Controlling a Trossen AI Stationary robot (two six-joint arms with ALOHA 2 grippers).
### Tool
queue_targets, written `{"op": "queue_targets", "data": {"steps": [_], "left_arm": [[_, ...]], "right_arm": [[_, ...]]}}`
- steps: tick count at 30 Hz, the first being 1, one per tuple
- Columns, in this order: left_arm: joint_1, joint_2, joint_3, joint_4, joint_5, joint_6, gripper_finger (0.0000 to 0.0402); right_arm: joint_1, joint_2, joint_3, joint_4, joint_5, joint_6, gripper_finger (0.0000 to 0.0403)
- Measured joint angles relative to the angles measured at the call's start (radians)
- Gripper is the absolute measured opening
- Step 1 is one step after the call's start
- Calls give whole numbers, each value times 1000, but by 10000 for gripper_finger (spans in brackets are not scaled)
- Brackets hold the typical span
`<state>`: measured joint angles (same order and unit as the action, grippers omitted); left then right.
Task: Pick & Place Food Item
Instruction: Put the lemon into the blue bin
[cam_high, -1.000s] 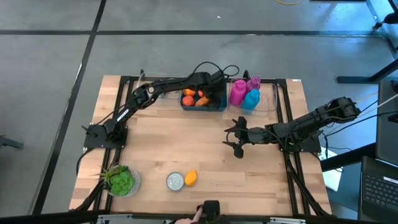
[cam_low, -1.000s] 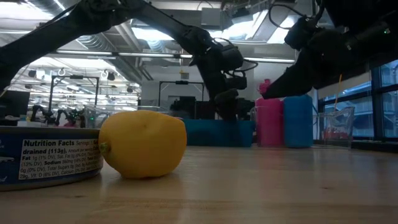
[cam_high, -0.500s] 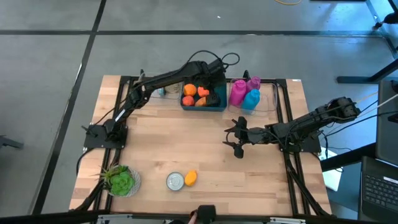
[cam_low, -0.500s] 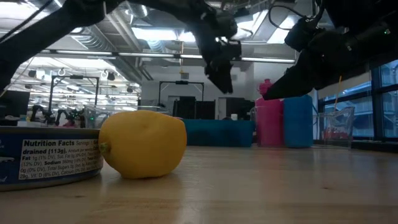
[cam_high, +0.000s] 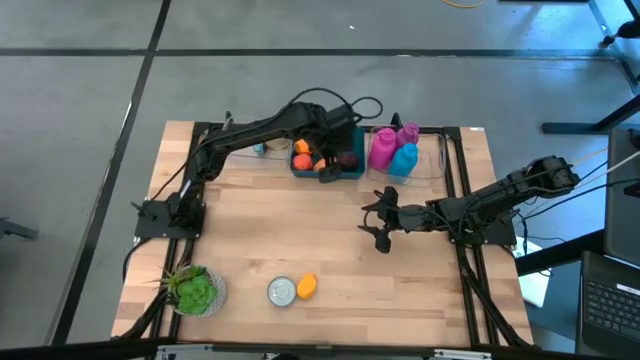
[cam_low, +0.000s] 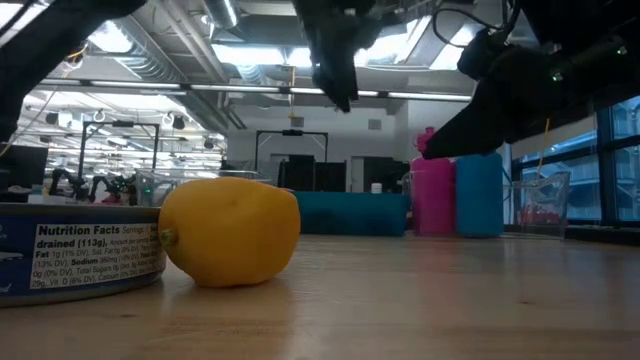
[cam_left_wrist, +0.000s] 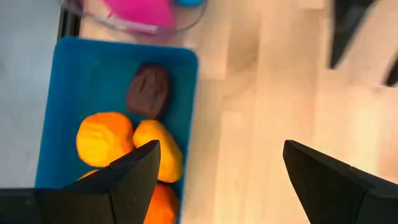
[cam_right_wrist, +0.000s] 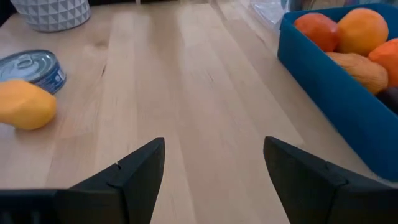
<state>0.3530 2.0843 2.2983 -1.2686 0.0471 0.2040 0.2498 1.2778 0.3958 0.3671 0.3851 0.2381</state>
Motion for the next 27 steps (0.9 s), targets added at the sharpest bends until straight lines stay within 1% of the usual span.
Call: {"op": "queue_targets", "data": {"steps": [2, 6, 11, 14, 16, 18, 24, 27], "left_arm": [[-19, -25, 0, 0, 4, -2, 327], [-46, -94, 1, 0, 58, -8, 327], [-72, -185, -6, 22, 69, -30, 327], [-90, -268, -96, 84, 69, -34, 327], [-96, -340, -206, 143, 69, -52, 327], [-102, -428, -356, 242, 69, -79, 327], [-107, -752, -872, 591, 46, -173, 326], [-118, -915, -1138, 794, 35, -231, 326]], "right_arm": [[0, 0, 0, 0, 0, 23, 272], [0, 0, 0, 0, 0, 43, 272], [1, 0, 0, 14, 0, 70, 272], [1, 0, 0, 18, 0, 85, 272], [1, 0, 0, 22, 0, 95, 272], [1, 0, 0, 22, -8, 99, 272], [1, 0, 0, 23, -11, 100, 272], [1, 0, 0, 23, -11, 102, 272]]}}
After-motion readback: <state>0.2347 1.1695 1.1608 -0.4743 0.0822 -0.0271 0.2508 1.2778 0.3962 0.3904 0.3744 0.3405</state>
